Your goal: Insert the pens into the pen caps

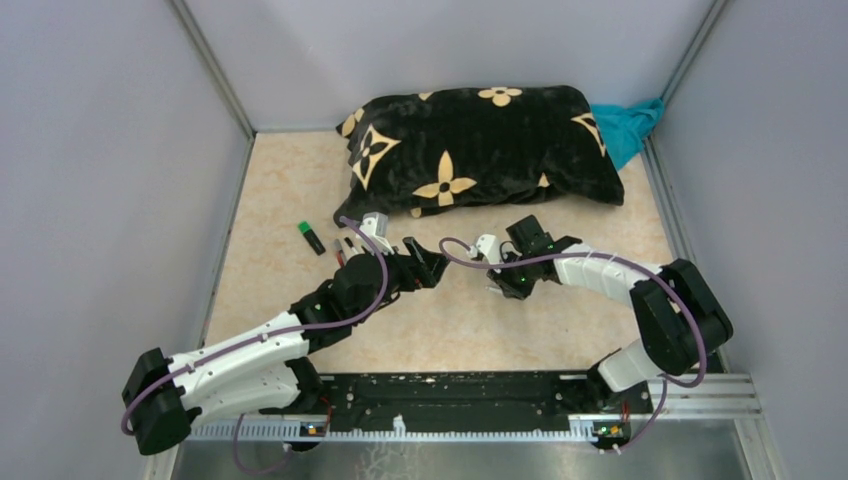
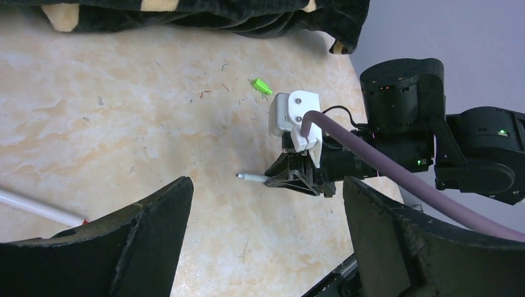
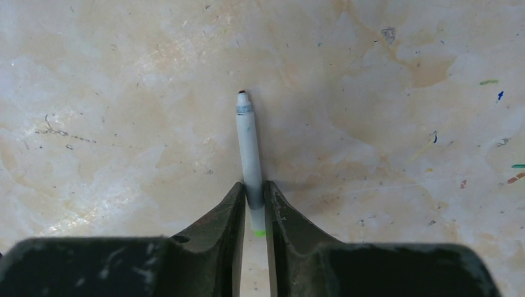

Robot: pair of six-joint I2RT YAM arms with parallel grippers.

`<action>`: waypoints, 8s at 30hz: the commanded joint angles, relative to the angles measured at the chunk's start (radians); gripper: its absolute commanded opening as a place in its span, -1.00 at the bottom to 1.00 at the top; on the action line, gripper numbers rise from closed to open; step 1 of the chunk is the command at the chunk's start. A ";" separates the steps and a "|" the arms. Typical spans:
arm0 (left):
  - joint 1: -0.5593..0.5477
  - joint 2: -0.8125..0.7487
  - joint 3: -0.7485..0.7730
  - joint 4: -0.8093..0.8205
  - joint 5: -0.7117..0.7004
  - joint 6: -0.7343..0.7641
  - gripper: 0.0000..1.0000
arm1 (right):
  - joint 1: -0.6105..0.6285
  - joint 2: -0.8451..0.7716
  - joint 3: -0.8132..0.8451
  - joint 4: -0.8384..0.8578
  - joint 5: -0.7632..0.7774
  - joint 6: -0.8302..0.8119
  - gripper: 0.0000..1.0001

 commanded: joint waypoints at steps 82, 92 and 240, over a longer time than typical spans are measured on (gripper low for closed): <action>0.046 0.365 -0.062 0.874 0.294 -0.158 0.65 | -0.359 -0.192 0.198 -0.126 -1.131 0.354 -1.00; 0.046 0.473 -0.035 0.940 0.404 -0.218 0.12 | -0.358 -0.197 0.157 -0.022 -1.149 0.451 -1.00; 0.261 0.548 0.267 0.133 0.407 0.008 0.40 | -0.304 0.243 0.244 0.243 -0.063 0.053 -1.00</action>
